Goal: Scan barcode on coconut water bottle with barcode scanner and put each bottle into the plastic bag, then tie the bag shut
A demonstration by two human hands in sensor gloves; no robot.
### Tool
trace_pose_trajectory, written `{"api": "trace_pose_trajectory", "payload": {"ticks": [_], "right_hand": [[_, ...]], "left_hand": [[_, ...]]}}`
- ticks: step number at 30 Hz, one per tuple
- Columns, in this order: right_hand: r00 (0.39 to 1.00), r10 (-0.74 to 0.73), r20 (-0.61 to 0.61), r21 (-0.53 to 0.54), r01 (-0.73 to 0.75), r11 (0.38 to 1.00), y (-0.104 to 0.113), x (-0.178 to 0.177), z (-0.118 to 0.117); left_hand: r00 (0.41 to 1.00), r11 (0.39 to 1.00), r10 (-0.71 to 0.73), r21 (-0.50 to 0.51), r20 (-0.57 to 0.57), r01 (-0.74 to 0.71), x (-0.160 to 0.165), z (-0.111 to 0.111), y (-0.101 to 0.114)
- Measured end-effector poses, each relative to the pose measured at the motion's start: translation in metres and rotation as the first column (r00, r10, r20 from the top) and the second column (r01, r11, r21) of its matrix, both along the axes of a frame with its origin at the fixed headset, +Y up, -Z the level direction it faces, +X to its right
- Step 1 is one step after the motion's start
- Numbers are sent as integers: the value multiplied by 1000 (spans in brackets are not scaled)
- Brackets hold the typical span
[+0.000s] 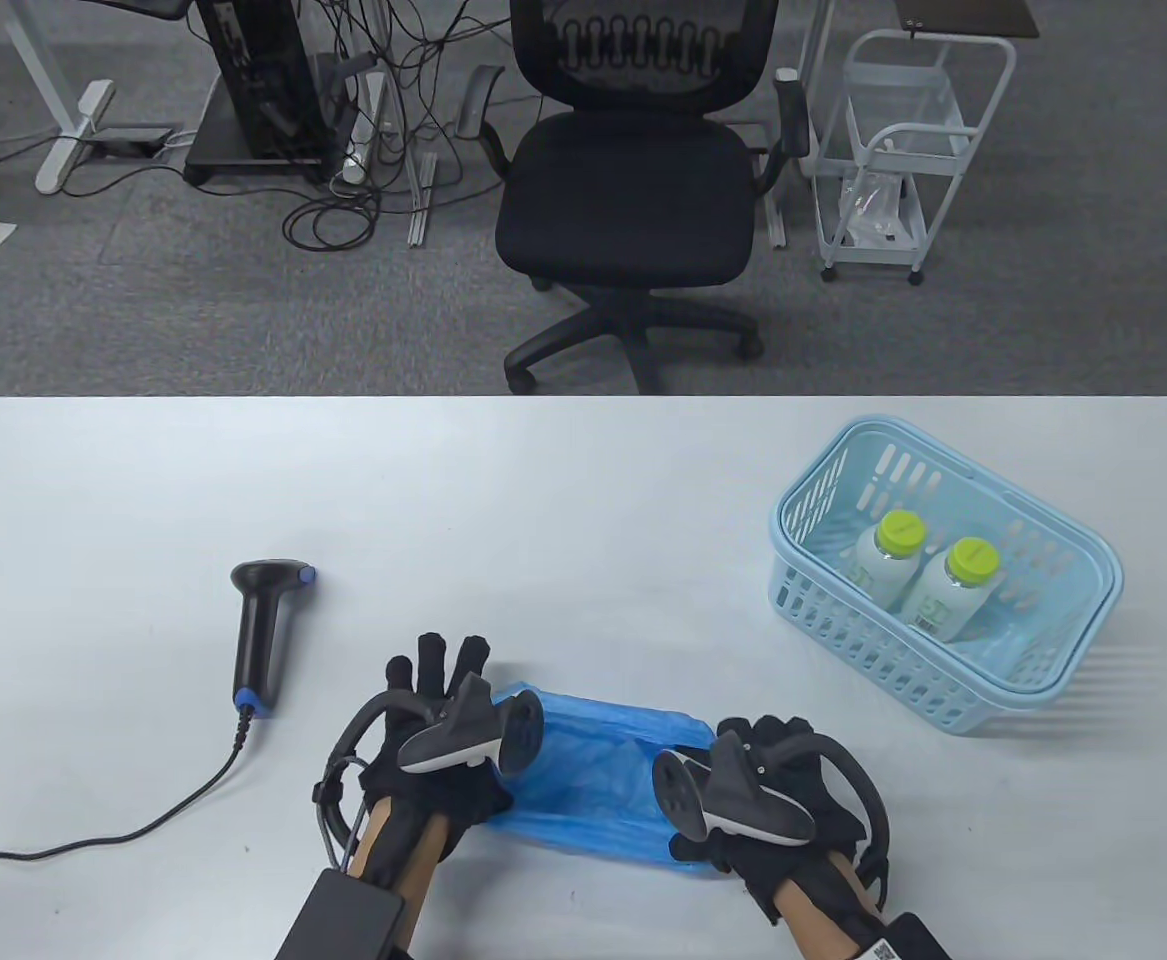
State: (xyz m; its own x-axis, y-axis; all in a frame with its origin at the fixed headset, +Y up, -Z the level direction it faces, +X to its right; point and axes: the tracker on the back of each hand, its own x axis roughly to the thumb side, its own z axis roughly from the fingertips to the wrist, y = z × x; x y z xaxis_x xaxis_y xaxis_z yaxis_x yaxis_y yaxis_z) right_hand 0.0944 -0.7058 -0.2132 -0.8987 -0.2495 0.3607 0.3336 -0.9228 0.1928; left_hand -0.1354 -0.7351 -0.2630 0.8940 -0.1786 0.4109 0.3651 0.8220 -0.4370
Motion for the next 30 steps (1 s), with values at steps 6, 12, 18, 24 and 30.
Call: {"api": "trace_pose_trajectory", "payload": {"ticks": [6, 12, 18, 24, 30], "right_hand": [[994, -107, 16, 111, 105, 988, -1, -14, -8], [980, 2, 201, -72, 13, 997, -44, 13, -38], [984, -3, 181, -162, 33, 986, -45, 19, -39], [989, 11, 150, -183, 17, 983, -45, 19, -36], [994, 25, 109, -195, -3, 981, -45, 13, -34]], "left_hand": [[997, 997, 42, 67, 65, -47, 14, 7, 6], [998, 998, 68, 12, 0, -68, 1, -3, -6], [992, 995, 92, -32, -90, -95, -13, -10, -14], [802, 803, 590, -31, -87, -595, -35, 6, 50], [870, 881, 465, 7, 160, -473, 9, 32, 63]]}}
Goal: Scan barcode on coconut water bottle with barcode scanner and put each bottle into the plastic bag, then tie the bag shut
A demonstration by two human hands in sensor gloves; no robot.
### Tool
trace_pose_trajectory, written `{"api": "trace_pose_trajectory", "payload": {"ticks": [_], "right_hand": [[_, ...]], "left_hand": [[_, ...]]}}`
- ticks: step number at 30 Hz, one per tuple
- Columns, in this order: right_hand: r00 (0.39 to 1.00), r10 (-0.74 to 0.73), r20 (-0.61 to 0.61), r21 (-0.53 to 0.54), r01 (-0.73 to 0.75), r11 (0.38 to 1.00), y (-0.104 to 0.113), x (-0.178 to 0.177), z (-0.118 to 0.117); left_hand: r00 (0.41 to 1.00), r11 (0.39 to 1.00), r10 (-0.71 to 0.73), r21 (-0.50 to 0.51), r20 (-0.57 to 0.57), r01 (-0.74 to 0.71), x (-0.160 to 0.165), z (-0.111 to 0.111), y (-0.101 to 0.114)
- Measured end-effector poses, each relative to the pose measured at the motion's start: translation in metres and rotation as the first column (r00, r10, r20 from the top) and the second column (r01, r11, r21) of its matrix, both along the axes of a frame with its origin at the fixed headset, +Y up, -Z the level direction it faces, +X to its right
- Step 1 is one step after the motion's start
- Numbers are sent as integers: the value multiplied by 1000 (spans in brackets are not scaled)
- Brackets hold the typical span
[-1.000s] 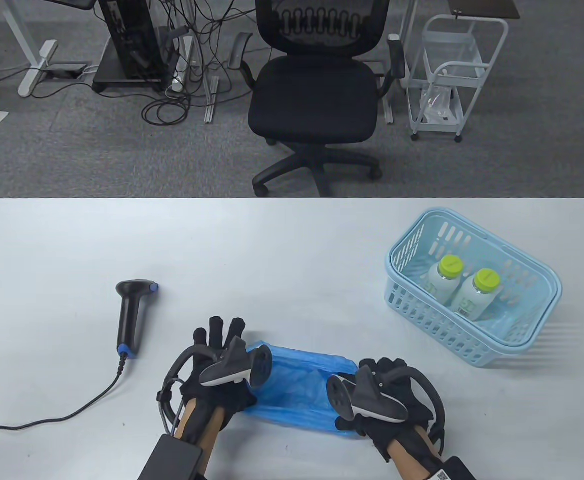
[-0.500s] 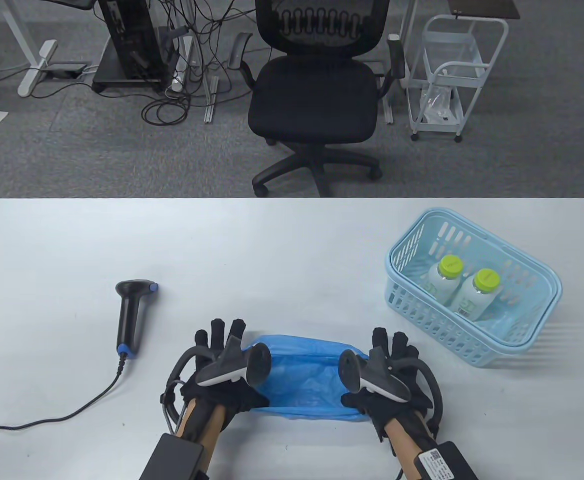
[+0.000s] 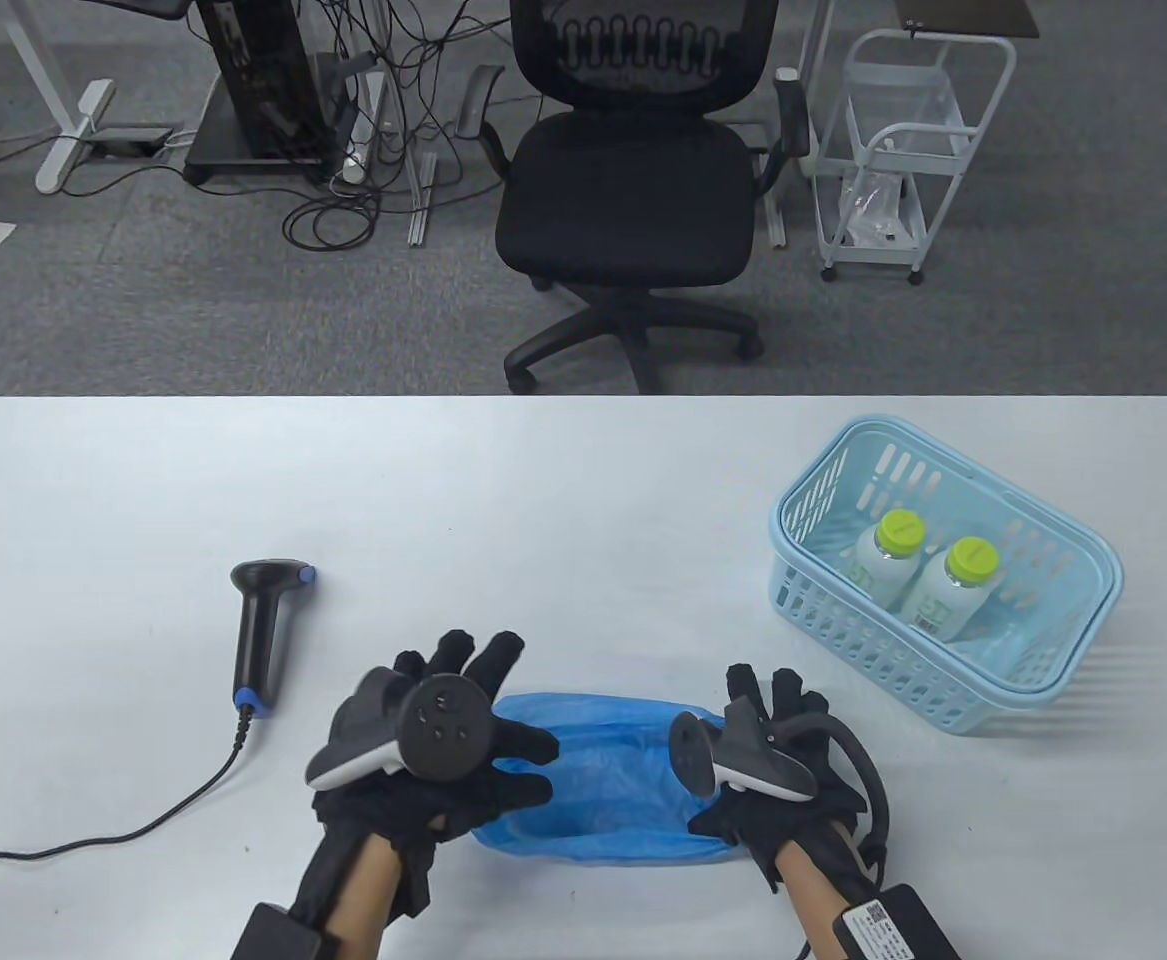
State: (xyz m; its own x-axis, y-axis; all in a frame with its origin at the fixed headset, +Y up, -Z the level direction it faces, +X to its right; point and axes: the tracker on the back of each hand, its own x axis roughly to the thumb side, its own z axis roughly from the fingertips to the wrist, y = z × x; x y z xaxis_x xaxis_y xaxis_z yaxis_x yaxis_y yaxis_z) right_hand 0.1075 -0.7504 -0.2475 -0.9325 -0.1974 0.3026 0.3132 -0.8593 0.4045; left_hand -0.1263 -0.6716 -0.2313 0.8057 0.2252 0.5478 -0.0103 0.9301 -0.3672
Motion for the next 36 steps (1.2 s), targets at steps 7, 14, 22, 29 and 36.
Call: {"api": "trace_pose_trajectory", "payload": {"ticks": [7, 14, 22, 29, 36], "right_hand": [[999, 7, -42, -42, -9, 999, -1, 0, 4], [999, 33, 18, -74, -32, 997, -2, 12, -1], [967, -249, -58, 220, 256, 942, 49, 17, 12], [964, -193, -183, 256, 236, 937, 40, -24, 20], [995, -36, 91, -17, 37, 999, -3, 8, -5]], "left_hand": [[928, 910, -374, 196, 10, 365, 59, -5, -58], [913, 909, -381, -237, -142, 343, -17, -39, -82], [914, 908, -393, -204, -105, 367, -17, -33, -81], [909, 909, -403, -164, -109, 384, -7, -32, -81], [915, 913, -382, -205, -131, 352, -16, -35, -84]]}}
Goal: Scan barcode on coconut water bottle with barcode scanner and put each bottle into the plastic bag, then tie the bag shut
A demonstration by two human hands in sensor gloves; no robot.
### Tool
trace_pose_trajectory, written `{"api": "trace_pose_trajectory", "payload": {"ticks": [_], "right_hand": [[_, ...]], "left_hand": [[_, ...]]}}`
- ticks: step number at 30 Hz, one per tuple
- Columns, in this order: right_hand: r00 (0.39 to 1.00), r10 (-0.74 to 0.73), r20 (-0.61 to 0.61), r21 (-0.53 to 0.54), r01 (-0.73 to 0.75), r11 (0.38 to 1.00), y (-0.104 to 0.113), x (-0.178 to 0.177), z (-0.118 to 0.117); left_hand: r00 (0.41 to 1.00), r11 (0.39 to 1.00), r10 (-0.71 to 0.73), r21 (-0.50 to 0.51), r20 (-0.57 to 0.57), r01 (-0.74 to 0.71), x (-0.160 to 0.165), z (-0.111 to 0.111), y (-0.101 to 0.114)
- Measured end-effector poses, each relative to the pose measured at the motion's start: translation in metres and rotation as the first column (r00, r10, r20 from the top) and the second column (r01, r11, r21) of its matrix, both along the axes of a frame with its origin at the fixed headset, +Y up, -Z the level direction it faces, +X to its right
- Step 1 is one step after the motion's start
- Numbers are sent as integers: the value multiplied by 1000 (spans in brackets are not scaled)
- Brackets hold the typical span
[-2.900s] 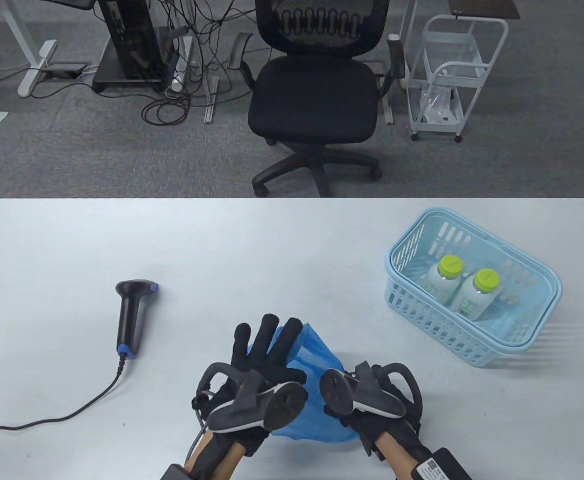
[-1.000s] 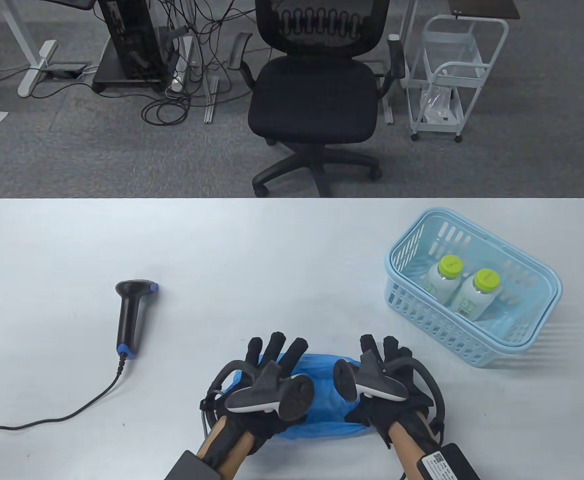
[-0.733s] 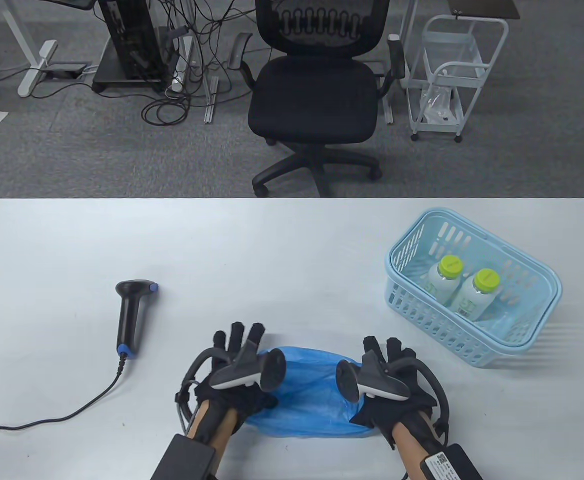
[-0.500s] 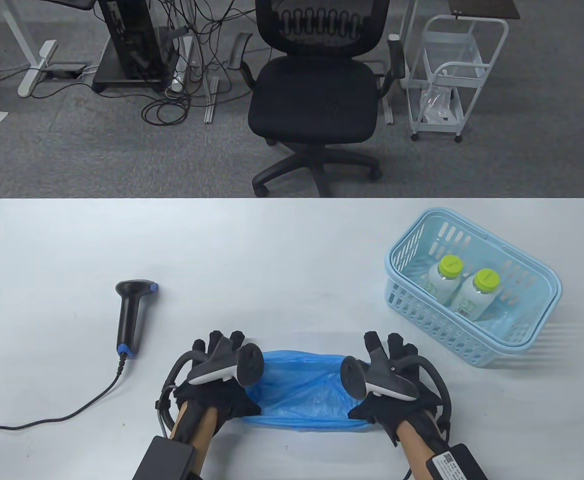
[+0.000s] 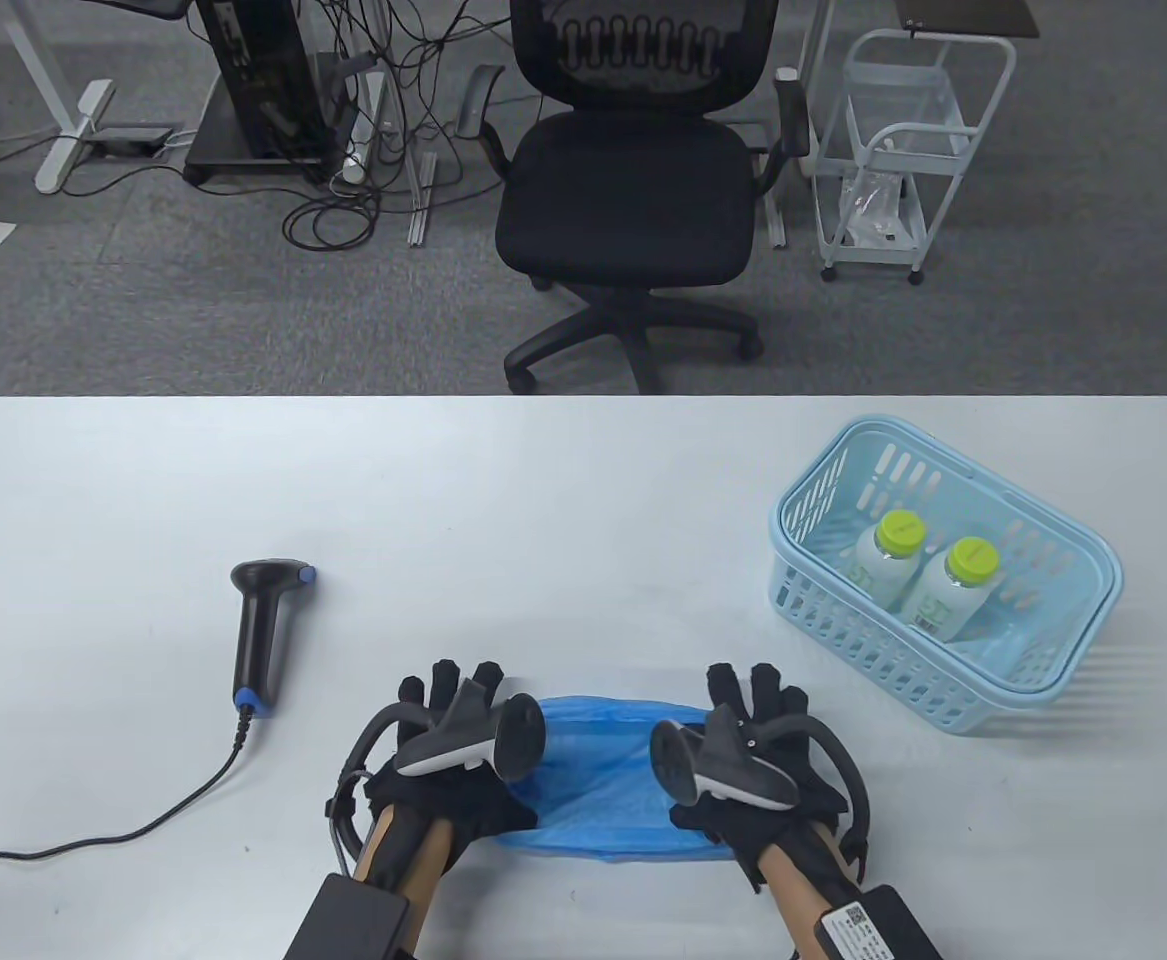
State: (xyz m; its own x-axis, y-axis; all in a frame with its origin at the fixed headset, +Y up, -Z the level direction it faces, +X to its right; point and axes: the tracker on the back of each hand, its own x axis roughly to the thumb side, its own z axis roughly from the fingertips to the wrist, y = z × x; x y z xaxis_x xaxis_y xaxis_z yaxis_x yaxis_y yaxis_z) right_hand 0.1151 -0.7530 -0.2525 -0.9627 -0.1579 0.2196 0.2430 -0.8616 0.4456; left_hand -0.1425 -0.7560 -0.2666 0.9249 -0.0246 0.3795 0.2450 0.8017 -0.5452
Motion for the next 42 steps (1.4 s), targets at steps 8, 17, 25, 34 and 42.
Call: {"api": "trace_pose_trajectory", "payload": {"ticks": [8, 17, 25, 34, 42], "right_hand": [[1000, -12, -20, 59, 13, 998, 1, 8, -3], [953, -296, -64, 175, 303, 937, 21, 16, 1], [910, -386, -150, 314, 415, 854, 49, 28, 25], [976, -193, -105, 392, 219, 893, 43, 12, 34], [971, -235, -54, 389, 237, 890, 44, 20, 31]], "left_hand": [[984, 984, 176, 22, -32, -175, -24, -7, -5], [802, 787, 596, 177, 24, -591, -48, 4, 43], [829, 764, 558, 369, 35, -530, -58, 14, 60], [932, 868, 363, 361, 7, -341, -36, 18, 50], [910, 882, 383, 357, -161, -308, -83, -8, 61]]}}
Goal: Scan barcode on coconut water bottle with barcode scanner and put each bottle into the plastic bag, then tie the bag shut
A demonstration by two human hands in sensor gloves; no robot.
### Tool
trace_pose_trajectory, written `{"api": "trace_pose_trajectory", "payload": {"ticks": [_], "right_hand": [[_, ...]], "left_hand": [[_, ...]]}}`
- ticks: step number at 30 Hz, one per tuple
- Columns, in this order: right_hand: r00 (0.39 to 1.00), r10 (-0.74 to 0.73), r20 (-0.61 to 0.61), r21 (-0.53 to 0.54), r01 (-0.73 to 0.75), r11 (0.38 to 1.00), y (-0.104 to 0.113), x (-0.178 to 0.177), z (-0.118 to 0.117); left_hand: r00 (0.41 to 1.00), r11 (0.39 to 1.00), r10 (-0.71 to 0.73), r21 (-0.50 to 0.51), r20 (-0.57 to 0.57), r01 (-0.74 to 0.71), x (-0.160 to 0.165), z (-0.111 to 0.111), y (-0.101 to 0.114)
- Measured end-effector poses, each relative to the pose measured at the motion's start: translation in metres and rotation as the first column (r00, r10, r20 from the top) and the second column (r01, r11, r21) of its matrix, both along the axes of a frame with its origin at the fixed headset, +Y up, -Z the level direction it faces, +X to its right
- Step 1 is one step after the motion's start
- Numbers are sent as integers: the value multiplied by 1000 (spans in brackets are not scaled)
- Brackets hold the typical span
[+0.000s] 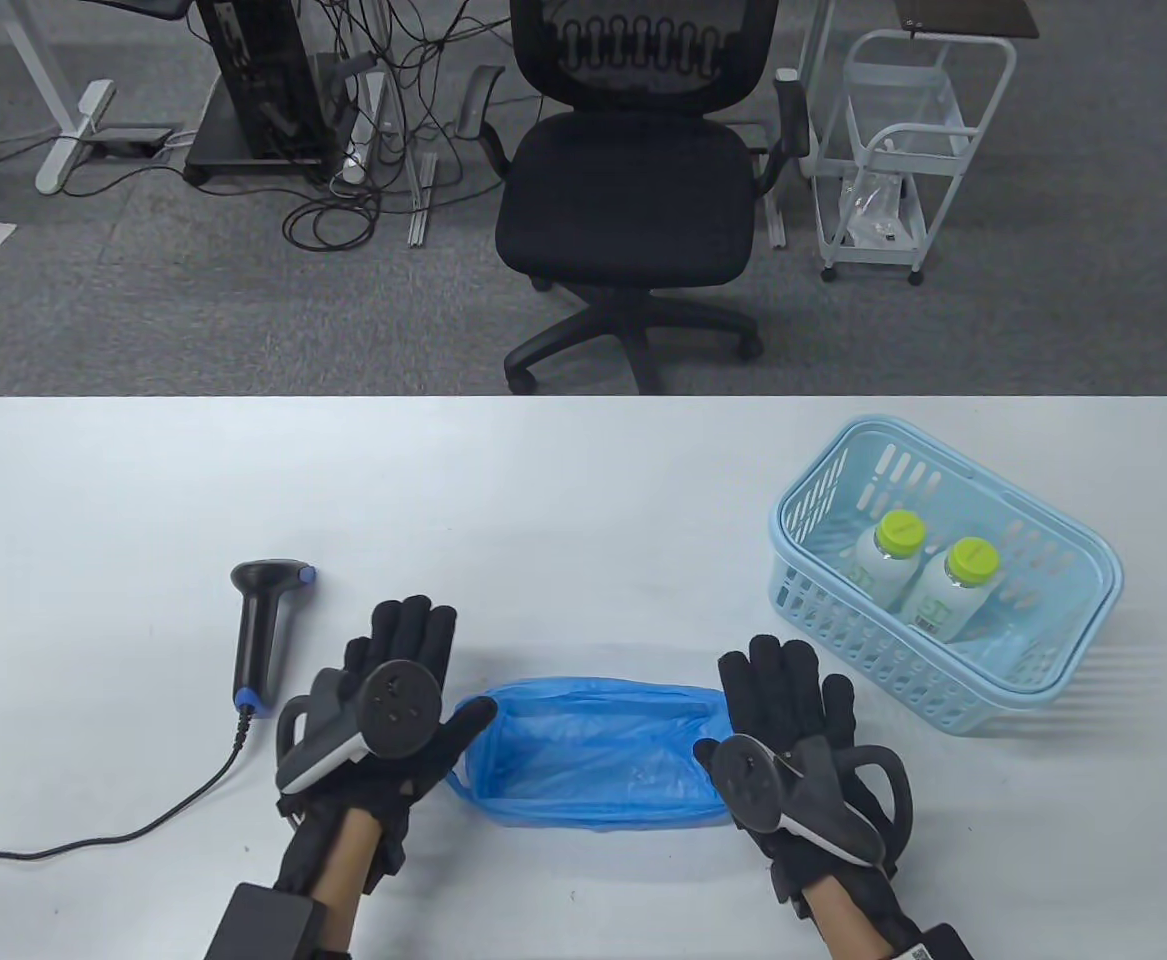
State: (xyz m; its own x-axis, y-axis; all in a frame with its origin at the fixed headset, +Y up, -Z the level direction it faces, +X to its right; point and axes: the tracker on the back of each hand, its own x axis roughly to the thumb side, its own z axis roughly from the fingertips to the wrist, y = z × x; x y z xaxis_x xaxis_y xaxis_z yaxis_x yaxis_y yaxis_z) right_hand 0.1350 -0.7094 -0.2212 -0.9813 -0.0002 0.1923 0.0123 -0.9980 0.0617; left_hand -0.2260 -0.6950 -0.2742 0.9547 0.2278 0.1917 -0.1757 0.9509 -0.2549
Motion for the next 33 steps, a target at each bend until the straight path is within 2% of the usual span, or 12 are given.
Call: {"api": "trace_pose_trajectory", "payload": {"ticks": [3, 7, 9, 11, 14, 16, 18, 21, 25, 27, 33], "right_hand": [[1000, -1, 24, -9, 1, 1000, 0, 4, -2], [998, -7, 62, -15, 8, 1000, -1, 11, -4], [997, -14, 75, -20, 16, 1000, -2, 13, -3], [997, -11, 80, -23, 13, 1000, -2, 14, -2], [996, -2, 92, -22, 4, 1000, -1, 15, -1], [995, -1, 100, -30, 4, 1000, -2, 17, 0], [993, 3, 114, -39, 2, 999, -4, 18, -1], [991, -1, 132, -62, 10, 998, -7, 21, -3], [990, -5, 143, -70, 15, 997, -9, 22, -4], [990, -20, 141, -36, 25, 999, -9, 22, -4], [994, -30, 102, 42, 26, 999, -3, 17, 0]], "left_hand": [[991, 1000, 9, -12, -137, -11, -41, -14, 6], [940, 999, -16, 39, -342, 31, -93, -30, 10], [900, 1000, -2, 17, -436, 10, -116, -39, 1], [870, 997, 20, -55, -492, -54, -133, -48, -11], [850, 992, 31, -88, -527, -90, -147, -62, -32], [833, 983, 49, -121, -552, -138, -155, -70, -44], [809, 979, 89, -97, -581, -177, -159, -76, -50], [820, 985, 35, -118, -571, -124, -160, -88, -51], [792, 975, 47, -145, -609, -169, -160, -97, -57], [769, 968, 88, -127, -633, -215, -158, -97, -59], [778, 982, 111, -53, -619, -182, -143, -88, -53]]}}
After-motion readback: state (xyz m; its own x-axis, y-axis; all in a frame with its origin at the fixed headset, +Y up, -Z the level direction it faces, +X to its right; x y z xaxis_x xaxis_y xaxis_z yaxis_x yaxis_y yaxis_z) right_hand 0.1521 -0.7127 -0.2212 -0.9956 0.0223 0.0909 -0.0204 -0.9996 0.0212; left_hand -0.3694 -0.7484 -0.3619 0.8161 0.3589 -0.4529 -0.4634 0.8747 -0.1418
